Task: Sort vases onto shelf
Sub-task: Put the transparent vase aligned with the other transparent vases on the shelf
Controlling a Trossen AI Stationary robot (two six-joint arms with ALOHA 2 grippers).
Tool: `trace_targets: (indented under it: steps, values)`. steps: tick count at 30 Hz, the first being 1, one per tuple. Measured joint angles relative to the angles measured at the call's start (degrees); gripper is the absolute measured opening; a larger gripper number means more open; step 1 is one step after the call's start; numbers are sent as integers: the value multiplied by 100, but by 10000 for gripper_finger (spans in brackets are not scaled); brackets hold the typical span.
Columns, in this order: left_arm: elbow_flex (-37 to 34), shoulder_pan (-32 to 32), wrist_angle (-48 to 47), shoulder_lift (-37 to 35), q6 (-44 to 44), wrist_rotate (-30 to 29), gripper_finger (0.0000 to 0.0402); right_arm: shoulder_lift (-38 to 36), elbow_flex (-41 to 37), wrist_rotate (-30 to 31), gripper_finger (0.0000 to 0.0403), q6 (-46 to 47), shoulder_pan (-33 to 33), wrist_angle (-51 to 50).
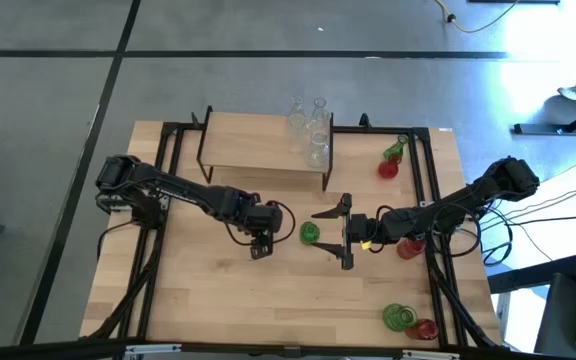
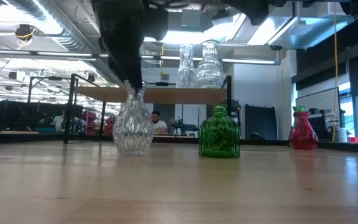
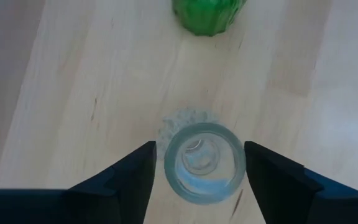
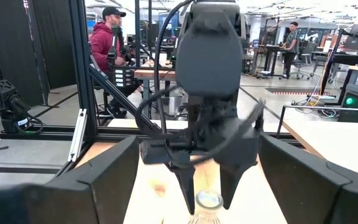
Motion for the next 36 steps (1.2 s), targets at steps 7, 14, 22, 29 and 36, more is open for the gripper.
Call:
trace_targets:
  steps: [7,14,22,29,36]
  values:
    - [64,-167,-21,-548,-9,-195,234,0,2,0,316,0,0,-40]
    - [-500,-788,373,-1303,-47,-1324,234,0,2,-4,316,33,0,-82]
    - [-2760,-1255,3276,-2199,-44,-1725,234,0,2,-4,316,48,0,-80]
    - [-3460,-1457,4123,-2225,-300,-1563,234,0,2,273,316,46,2,-73]
    - [-3588,-1479,4125,-2224,-482,-1786,234,31,2,328,316,50,2,-126]
